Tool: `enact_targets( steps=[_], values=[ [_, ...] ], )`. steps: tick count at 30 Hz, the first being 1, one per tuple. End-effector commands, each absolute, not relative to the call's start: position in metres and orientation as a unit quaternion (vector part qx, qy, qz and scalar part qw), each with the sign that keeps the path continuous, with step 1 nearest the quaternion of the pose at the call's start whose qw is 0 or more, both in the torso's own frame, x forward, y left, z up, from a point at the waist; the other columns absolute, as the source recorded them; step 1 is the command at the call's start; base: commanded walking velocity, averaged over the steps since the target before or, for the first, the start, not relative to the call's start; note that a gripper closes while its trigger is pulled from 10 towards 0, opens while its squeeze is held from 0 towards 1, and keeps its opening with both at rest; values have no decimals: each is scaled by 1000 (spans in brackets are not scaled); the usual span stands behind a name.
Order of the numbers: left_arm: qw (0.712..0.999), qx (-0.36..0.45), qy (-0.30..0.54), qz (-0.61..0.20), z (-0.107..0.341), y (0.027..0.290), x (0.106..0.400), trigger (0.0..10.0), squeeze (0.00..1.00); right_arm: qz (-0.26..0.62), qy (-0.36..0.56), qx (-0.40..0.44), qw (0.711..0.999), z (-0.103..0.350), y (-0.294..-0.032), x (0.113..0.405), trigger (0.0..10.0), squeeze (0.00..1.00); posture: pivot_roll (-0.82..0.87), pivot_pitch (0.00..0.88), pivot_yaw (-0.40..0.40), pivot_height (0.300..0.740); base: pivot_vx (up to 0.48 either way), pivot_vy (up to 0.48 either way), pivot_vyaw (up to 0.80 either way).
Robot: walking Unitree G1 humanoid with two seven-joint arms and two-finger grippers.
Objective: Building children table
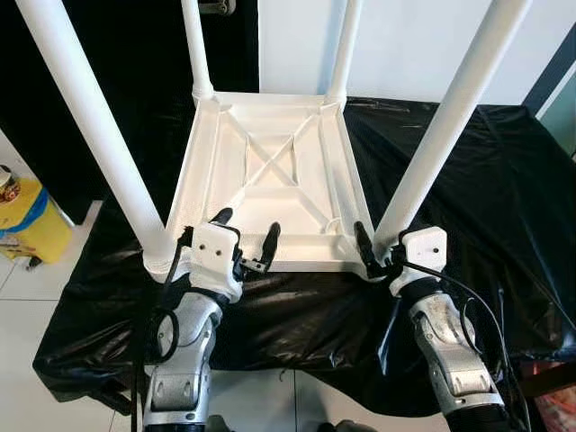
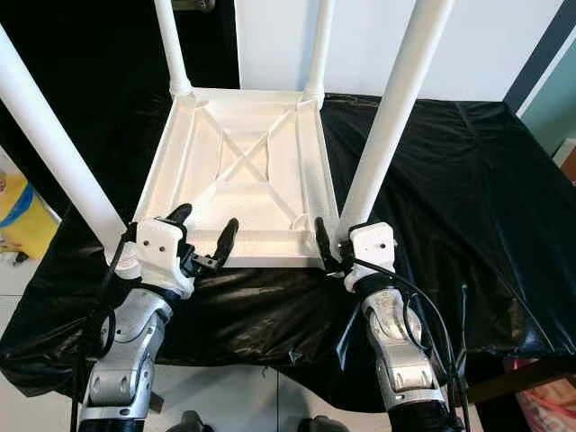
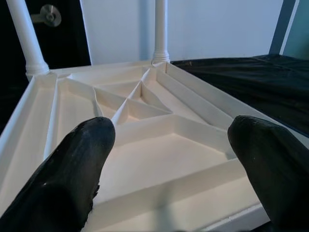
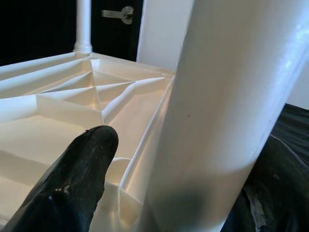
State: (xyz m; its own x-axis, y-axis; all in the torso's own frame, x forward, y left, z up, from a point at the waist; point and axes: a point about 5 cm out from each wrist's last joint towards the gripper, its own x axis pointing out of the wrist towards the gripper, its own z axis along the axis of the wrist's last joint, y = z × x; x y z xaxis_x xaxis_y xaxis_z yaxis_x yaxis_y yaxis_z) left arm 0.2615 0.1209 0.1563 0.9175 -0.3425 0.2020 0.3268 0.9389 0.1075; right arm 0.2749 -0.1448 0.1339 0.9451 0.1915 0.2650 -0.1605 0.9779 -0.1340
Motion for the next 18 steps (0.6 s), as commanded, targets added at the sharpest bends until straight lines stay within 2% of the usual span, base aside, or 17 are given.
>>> enact_targets(
  steps=[1,18],
  values=[
    [986,9,-111,-123,156,121,264,10000,0,71,-140,-54,986,133,-150,275,10000,0,64,22,-58,740,0,0,0],
    [987,-11,-103,-123,154,116,265,10000,0,40,-143,-41,988,136,-147,271,10000,0,40,49,-57,740,0,0,0]
  ],
)
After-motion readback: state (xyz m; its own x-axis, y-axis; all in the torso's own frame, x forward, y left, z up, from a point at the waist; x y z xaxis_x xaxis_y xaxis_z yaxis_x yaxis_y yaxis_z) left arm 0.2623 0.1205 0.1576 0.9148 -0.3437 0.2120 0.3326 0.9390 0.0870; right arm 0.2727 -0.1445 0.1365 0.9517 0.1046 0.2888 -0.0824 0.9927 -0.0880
